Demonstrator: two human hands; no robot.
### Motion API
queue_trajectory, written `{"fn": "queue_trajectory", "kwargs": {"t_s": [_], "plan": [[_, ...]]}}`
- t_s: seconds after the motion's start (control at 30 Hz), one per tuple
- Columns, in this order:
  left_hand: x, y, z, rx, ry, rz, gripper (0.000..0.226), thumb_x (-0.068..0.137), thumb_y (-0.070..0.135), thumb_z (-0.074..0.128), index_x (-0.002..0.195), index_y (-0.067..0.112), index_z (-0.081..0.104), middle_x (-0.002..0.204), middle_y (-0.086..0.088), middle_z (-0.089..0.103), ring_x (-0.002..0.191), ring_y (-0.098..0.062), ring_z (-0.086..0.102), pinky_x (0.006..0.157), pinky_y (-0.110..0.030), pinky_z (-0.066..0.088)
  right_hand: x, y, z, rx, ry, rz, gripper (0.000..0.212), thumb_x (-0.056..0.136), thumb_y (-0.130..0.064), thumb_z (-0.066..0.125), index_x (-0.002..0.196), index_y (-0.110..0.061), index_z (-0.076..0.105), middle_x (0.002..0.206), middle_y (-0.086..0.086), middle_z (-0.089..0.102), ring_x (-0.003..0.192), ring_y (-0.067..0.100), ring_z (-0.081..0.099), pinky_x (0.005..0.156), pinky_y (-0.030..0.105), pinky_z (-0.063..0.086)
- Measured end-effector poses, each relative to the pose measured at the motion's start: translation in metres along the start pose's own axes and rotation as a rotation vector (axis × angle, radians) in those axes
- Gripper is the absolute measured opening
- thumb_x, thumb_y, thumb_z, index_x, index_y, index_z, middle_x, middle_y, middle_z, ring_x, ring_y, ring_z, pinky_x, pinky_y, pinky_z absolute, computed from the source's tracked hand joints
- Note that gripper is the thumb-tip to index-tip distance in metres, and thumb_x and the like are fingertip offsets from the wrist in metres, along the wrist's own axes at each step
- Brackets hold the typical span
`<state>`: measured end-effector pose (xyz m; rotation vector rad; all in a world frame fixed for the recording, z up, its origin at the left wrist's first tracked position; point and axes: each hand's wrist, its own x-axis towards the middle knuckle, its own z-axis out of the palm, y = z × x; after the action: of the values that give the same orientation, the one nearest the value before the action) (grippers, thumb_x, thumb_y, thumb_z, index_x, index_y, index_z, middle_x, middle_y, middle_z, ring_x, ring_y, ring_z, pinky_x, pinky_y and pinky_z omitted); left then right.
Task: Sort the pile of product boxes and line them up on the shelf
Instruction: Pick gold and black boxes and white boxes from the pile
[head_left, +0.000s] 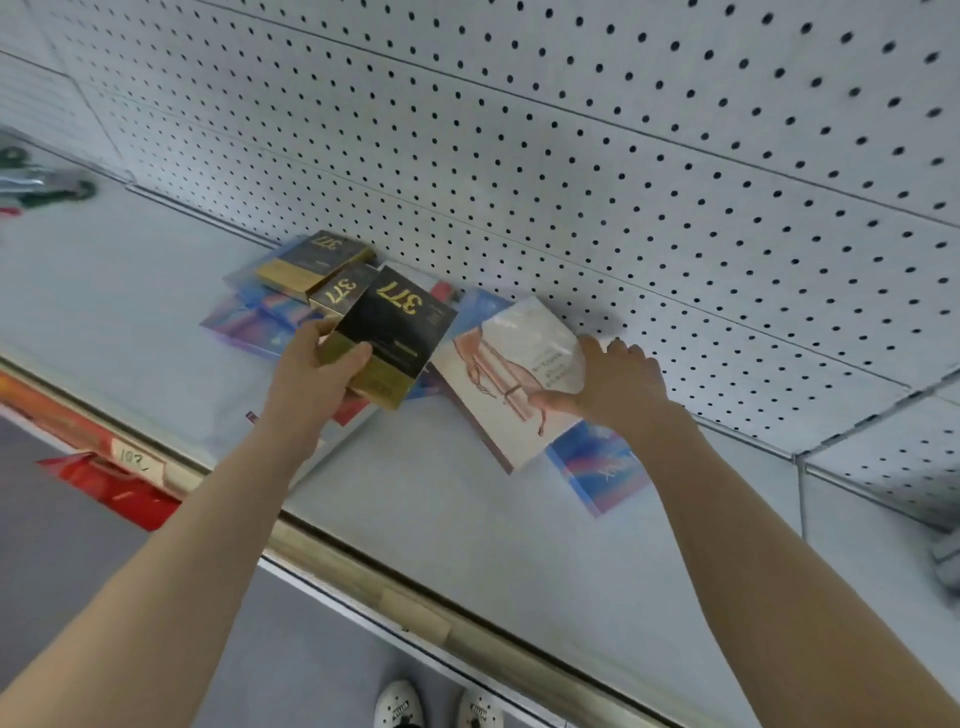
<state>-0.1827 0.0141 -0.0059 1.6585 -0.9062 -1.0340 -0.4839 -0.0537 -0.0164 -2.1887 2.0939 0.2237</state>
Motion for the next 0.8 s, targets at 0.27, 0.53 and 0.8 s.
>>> {"fn": "queue_trajectory", "kwargs": {"t_s": [0.27, 0.53, 0.8], "plan": [[-0.038, -0.024, -0.005, -0.029, -0.058, -0.029, 0.032, 0.088, 0.026, 0.067, 0.114, 0.035, 0.052, 0.108, -0.005, 0.064, 0.097, -0.024, 0.067, 0.081, -0.041, 0.058, -0.016, -0.004, 0.002, 0.475, -0.118, 0.108, 0.088, 0.068, -0.074, 0.067, 0.122, -0.01, 0.04, 0.106, 0.005, 0.059, 0.097, 0.027, 0.06, 0.082, 0.041, 0.052], [-0.054, -0.027, 0.005, -0.071, 0.044, -0.072, 0.034, 0.091, 0.024, 0.064, 0.119, 0.03, 0.046, 0.114, -0.005, 0.058, 0.1, -0.022, 0.064, 0.088, -0.039, 0.055, -0.031, 0.034, 0.012, 1.243, -0.411, 0.15, 0.069, 0.059, -0.039, 0.087, 0.117, -0.01, 0.063, 0.102, 0.002, 0.074, 0.095, 0.015, 0.069, 0.07, 0.024, 0.053], [-0.064, -0.021, 0.011, -0.072, -0.026, -0.023, 0.034, 0.09, 0.026, 0.066, 0.118, 0.027, 0.048, 0.109, -0.002, 0.059, 0.1, -0.018, 0.061, 0.077, -0.028, 0.053, -0.077, 0.03, -0.012, 1.68, 0.055, 0.234, 0.041, 0.075, -0.002, 0.078, 0.111, -0.007, 0.06, 0.105, 0.012, 0.071, 0.092, 0.027, 0.07, 0.088, 0.046, 0.056]]}}
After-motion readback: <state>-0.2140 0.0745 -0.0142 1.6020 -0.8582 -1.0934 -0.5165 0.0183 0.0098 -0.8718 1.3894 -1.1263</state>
